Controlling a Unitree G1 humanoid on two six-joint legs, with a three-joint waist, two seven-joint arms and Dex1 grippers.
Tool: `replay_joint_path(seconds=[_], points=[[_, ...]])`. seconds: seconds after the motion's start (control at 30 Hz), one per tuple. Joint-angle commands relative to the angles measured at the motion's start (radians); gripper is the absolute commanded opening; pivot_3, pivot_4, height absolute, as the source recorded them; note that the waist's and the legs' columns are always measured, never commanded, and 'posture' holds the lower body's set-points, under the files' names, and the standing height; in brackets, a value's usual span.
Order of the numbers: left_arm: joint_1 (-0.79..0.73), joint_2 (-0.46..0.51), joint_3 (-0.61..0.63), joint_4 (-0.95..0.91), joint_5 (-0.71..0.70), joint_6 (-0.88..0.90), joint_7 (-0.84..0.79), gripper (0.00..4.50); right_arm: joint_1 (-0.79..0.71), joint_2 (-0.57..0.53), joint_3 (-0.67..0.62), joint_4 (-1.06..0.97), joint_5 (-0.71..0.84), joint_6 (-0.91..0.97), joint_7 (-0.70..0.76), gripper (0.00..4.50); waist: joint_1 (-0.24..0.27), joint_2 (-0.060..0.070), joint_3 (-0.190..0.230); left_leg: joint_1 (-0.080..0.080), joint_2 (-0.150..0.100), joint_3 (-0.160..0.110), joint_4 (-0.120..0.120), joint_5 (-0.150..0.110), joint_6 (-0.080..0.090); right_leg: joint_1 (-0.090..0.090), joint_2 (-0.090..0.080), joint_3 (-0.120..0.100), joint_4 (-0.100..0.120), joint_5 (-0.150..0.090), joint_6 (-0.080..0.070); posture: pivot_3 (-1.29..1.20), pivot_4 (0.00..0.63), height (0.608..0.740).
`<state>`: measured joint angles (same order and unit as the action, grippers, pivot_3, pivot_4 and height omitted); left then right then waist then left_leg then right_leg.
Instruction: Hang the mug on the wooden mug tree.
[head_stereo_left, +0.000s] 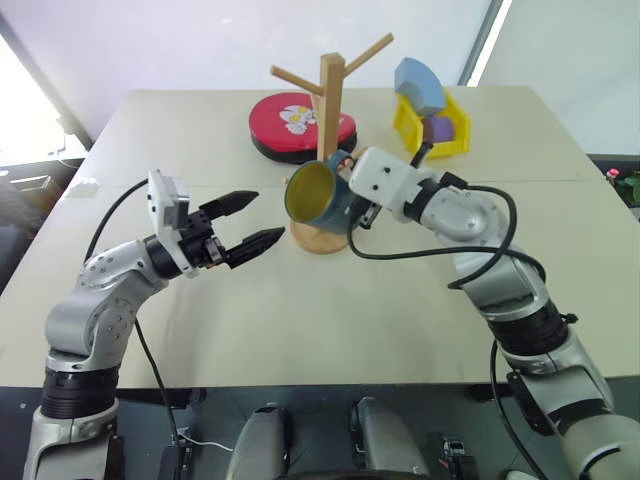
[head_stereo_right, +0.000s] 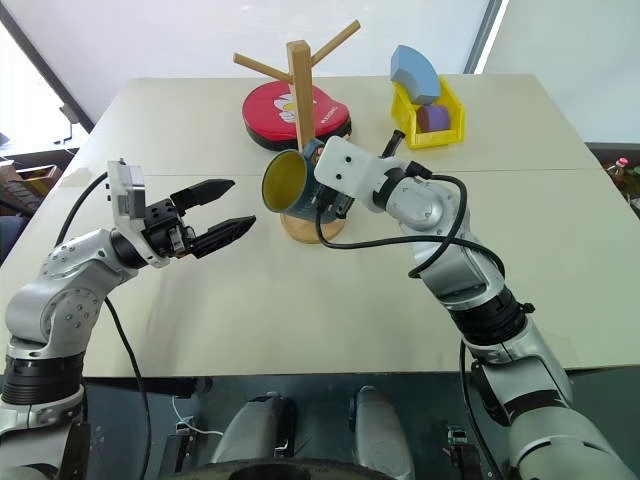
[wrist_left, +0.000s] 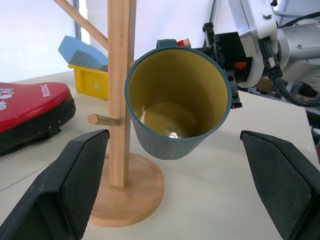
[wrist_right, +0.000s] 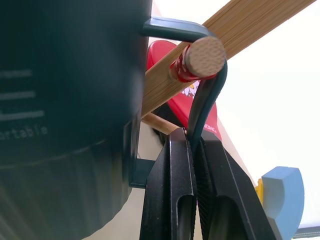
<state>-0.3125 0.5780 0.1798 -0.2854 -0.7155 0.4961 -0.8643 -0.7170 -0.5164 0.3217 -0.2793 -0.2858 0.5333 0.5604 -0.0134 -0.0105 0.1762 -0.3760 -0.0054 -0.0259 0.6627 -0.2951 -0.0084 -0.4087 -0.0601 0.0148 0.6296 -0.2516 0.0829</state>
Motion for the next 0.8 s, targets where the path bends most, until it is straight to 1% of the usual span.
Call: replay_joint_path(seconds=[0.03,0.07,0.1,0.17,0.2,0.27,0.37,0.47,0.57,0.67,0.8], points=[[-0.012,0.005,0.020,-0.040,-0.022,-0.002,0.006,4.50,-0.024,0.017,-0.019,-0.019,-0.011,-0.004,-0.006,0.70,0.000,0.000,0.000,0.000,0.000,0.000,0.000,0.000,0.000,0.000,0.000,0.000,0.000,0.000,0.000,0.00,0.150,0.735],[-0.011,0.005,0.020,-0.042,-0.023,-0.003,0.008,4.50,-0.024,0.018,-0.023,-0.023,-0.014,-0.008,-0.008,0.99,0.000,0.000,0.000,0.000,0.000,0.000,0.000,0.000,0.000,0.000,0.000,0.000,0.000,0.000,0.000,0.00,0.150,0.735],[-0.010,0.004,0.020,-0.042,-0.024,-0.003,0.009,4.50,-0.024,0.019,-0.025,-0.024,-0.016,-0.011,-0.009,1.43,0.000,0.000,0.000,0.000,0.000,0.000,0.000,0.000,0.000,0.000,0.000,0.000,0.000,0.000,0.000,0.00,0.150,0.735],[-0.010,0.004,0.019,-0.042,-0.024,-0.004,0.012,4.50,-0.024,0.018,-0.032,-0.028,-0.023,-0.022,-0.016,2.57,0.000,0.000,0.000,0.000,0.000,0.000,0.000,0.000,0.000,0.000,0.000,0.000,0.000,0.000,0.000,0.00,0.150,0.735],[-0.010,0.004,0.018,-0.041,-0.022,-0.004,0.015,4.50,-0.023,0.008,-0.048,-0.040,-0.022,-0.033,-0.015,3.04,0.000,0.000,0.000,0.000,0.000,0.000,0.000,0.000,0.000,0.000,0.000,0.000,0.000,0.000,0.000,0.00,0.150,0.735],[-0.010,0.005,0.017,-0.036,-0.017,-0.004,0.023,4.50,-0.019,-0.004,-0.110,-0.073,0.017,-0.038,-0.003,3.04,0.000,0.000,0.000,0.000,0.000,0.000,0.000,0.000,0.000,0.000,0.000,0.000,0.000,0.000,0.000,0.00,0.150,0.735],[-0.010,0.005,0.020,-0.018,-0.001,-0.002,0.050,4.50,0.029,-0.027,-0.207,-0.134,0.124,-0.055,0.057,3.04,0.004,0.000,0.000,0.000,0.000,0.000,0.000,0.000,0.000,0.000,0.000,0.000,0.000,0.000,0.000,0.00,0.150,0.735],[0.001,0.007,0.040,0.011,0.026,-0.016,0.087,4.50,0.169,-0.070,-0.309,-0.207,0.259,-0.080,0.155,3.04,0.005,-0.001,0.000,0.000,0.000,-0.001,-0.001,0.000,0.000,0.001,0.000,-0.001,-0.002,0.000,0.000,0.00,0.150,0.735],[0.030,0.004,0.066,0.072,0.059,-0.033,0.119,4.50,0.305,-0.059,-0.407,-0.222,0.367,-0.058,0.172,3.04,0.001,-0.001,0.000,0.000,0.000,0.000,-0.001,0.000,0.001,0.002,-0.001,-0.001,-0.002,0.000,0.000,0.00,0.150,0.735],[0.071,-0.005,0.070,0.135,0.143,-0.088,0.167,4.50,0.408,0.015,-0.492,-0.178,0.466,-0.062,0.128,3.04,-0.005,0.000,0.000,0.001,0.000,0.001,-0.001,0.000,0.001,0.001,-0.001,0.001,-0.001,0.000,0.000,0.00,0.150,0.735],[0.122,-0.042,0.090,0.246,0.213,-0.181,0.220,4.50,0.515,0.107,-0.560,-0.042,0.500,-0.171,0.057,3.04,0.001,-0.001,0.000,0.002,0.001,0.000,-0.001,0.000,0.000,0.001,0.001,0.000,0.000,0.000,0.000,0.00,0.150,0.735]])
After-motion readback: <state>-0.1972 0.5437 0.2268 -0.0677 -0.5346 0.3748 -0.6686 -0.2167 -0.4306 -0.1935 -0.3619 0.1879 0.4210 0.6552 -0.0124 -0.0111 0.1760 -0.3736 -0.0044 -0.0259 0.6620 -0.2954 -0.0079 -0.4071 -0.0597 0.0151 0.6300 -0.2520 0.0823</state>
